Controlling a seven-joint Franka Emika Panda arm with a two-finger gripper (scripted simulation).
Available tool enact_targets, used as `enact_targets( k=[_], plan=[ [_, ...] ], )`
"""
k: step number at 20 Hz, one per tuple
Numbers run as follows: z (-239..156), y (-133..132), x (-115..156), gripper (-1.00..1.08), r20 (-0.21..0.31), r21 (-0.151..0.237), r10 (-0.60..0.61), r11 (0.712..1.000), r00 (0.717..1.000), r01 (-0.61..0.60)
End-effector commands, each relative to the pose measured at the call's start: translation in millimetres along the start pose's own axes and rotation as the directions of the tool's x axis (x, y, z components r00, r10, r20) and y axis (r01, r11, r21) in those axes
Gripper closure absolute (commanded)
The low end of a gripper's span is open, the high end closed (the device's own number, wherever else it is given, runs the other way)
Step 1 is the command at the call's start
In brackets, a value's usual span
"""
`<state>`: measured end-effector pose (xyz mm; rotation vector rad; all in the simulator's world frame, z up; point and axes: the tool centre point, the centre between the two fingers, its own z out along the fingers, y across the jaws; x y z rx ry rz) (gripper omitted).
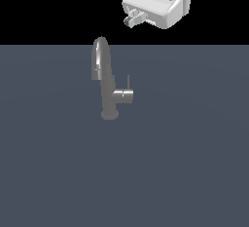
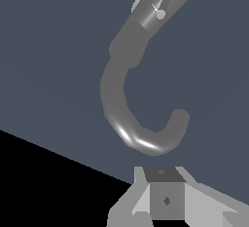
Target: Turn on the faucet by rotating a designated handle.
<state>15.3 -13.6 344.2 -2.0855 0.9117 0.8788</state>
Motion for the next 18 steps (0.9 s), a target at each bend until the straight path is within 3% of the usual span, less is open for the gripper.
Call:
enact_targets(
  k=[1,8,13,18],
  plan=[
    [3,-3,20,1.08,0.050,0.047,0.046,0.998,0.998,-0.048],
    [17,-8,79,1.08,0.210,0.173,0.169,0.963,0.963,-0.207],
    [32,-7,121,1.08,0.332,0.246,0.240,0.912,0.912,-0.329],
    [49,-6,153,1.08,0.430,0.290,0.284,0.856,0.857,-0.429]
  ],
)
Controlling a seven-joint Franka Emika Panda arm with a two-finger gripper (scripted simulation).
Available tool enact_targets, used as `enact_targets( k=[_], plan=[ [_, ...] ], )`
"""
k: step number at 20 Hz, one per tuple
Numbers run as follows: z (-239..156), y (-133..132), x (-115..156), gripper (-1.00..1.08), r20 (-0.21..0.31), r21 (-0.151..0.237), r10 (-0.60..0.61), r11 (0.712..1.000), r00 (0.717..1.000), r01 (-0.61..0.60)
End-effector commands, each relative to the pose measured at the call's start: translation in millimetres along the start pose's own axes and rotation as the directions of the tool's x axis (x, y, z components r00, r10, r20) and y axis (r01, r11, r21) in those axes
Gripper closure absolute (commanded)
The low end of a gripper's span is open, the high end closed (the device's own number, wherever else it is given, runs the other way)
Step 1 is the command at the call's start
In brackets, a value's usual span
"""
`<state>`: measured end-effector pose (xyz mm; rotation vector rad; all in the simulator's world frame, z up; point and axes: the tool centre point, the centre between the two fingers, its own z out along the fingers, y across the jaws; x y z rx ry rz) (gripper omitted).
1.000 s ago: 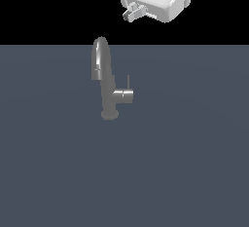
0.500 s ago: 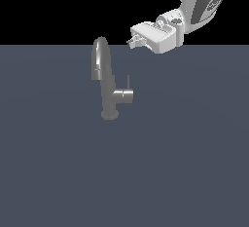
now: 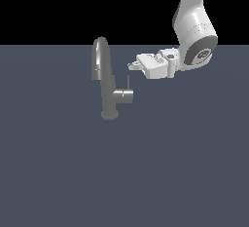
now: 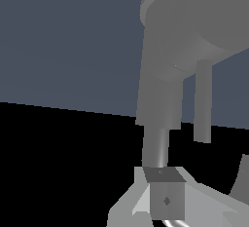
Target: Turn on the faucet by rotating a designated handle.
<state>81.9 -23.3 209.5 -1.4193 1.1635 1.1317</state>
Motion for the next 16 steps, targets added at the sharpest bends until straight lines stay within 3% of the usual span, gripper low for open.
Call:
enact_targets(
  k=[1,8,16],
  plan=[
    [3,-3,16,1.08,0.040,0.039,0.038,0.998,0.998,-0.040],
    [10,-6,43,1.08,0.111,0.102,0.099,0.989,0.989,-0.111],
    [12,-7,48,1.08,0.125,0.113,0.110,0.986,0.986,-0.124]
  ],
)
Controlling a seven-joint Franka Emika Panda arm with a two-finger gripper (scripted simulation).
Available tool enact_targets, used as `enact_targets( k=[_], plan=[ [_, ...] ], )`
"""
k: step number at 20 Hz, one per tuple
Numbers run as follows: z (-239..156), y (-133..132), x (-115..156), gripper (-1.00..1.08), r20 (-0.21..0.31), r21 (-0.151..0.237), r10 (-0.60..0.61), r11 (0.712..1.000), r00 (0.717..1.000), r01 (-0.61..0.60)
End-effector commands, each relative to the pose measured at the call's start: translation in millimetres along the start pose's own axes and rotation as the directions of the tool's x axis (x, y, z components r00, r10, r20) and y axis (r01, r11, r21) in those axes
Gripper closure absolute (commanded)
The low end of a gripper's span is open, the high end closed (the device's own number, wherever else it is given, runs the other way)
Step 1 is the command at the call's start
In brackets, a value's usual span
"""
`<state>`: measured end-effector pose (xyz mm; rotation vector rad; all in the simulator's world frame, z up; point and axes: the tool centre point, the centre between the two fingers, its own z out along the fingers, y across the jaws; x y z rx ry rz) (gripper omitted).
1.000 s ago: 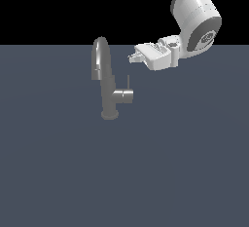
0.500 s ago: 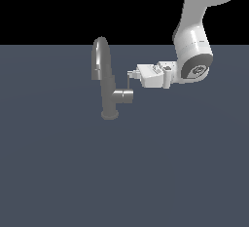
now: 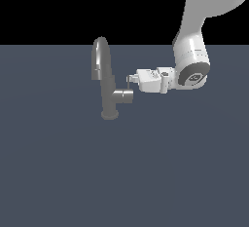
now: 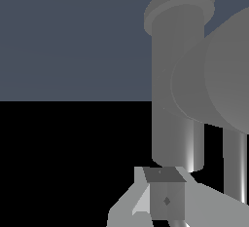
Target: Turn on the faucet by rotating a designated handle.
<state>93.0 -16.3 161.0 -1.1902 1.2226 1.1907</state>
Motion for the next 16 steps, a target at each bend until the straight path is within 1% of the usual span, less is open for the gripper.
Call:
enact_targets(
  k=[1,16],
  plan=[
    [0,0,0,1.08,0.000,0.000,0.000,1.000,1.000,0.000],
    [0,37,-7,1.08,0.000,0.000,0.000,1.000,1.000,0.000]
  ],
)
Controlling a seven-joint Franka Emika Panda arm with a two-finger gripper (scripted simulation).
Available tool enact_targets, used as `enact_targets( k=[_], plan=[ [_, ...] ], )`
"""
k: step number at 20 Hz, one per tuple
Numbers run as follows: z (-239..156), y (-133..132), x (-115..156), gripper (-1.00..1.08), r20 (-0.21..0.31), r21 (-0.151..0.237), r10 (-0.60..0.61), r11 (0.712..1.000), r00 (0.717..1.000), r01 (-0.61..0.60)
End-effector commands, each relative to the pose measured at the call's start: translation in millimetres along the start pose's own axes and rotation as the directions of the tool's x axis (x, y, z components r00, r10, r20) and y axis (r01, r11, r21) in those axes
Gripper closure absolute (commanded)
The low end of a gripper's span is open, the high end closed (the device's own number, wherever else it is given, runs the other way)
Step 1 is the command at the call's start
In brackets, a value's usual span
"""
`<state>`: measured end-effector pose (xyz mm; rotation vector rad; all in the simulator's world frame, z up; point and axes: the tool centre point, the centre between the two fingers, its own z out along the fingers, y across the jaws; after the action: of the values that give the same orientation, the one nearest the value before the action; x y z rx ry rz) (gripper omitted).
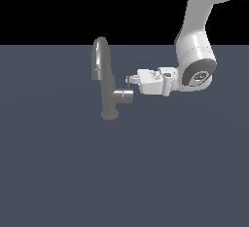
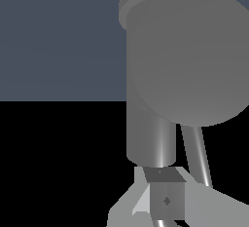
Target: Turn on the faucet by rotating a designated handle.
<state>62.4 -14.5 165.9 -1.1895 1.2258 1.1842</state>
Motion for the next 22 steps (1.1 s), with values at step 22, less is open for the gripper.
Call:
enact_targets(
  k=[22],
  plan=[
    [-1,66,23,1.08,0.004,-0.004,0.001,1.000,1.000,-0.001]
  ],
)
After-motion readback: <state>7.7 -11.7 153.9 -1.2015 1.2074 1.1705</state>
